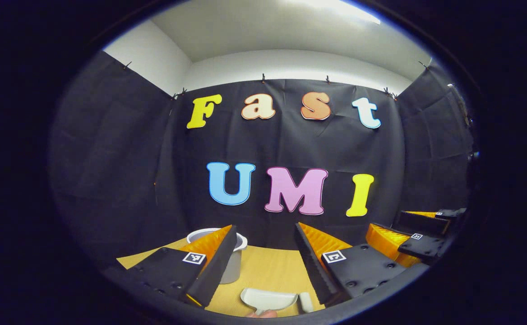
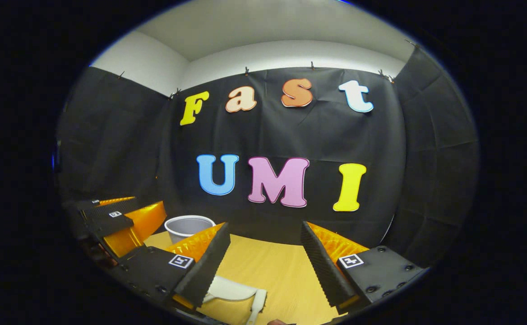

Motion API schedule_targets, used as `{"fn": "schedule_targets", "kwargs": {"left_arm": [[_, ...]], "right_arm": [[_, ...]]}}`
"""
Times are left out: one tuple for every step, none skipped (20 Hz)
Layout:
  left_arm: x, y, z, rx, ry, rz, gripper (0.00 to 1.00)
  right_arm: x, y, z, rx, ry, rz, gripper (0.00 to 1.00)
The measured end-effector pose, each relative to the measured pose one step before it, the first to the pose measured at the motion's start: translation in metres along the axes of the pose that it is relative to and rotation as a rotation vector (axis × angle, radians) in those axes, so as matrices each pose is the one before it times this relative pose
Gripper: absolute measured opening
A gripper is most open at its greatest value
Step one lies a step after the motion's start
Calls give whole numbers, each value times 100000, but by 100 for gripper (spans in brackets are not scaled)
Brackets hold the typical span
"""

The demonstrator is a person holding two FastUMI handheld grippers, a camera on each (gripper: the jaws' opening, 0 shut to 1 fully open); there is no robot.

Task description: Pick up the small broom and dustpan from the desktop, sweep the trash into the dustpan with the broom, and then empty the trash into the garbage bin.

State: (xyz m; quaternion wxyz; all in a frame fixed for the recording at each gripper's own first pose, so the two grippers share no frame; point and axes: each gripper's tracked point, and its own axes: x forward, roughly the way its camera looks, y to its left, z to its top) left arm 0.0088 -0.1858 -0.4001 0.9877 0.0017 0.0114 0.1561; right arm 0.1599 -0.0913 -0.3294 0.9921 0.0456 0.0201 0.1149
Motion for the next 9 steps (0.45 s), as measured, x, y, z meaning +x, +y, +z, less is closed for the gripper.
{"fn": "schedule_targets", "kwargs": {"left_arm": [[-206,-432,-2,-306,1438,-1353,76],[-183,-383,-86,-83,1328,-1199,76],[-152,-426,-26,-482,99,-1879,76],[389,-489,155,-1202,747,-1997,77],[877,-471,-168,-1260,2190,-2118,76],[497,-69,-257,-1152,1822,-915,76],[553,203,118,-621,542,-1075,77],[372,183,208,-256,93,-278,76],[379,415,58,-278,447,-51,76]], "right_arm": [[491,-49,-435,-203,170,-3286,100],[357,-125,-321,-849,-140,-2693,96],[211,-97,6,-686,-465,-2466,100],[16,-189,417,-578,-1415,-2929,100],[52,208,220,-221,-27,-1937,100],[-84,244,233,-111,222,-1767,96],[-20,243,255,159,-56,-1459,96],[166,-302,268,222,-177,-1159,100],[160,367,0,396,70,-629,96]]}}
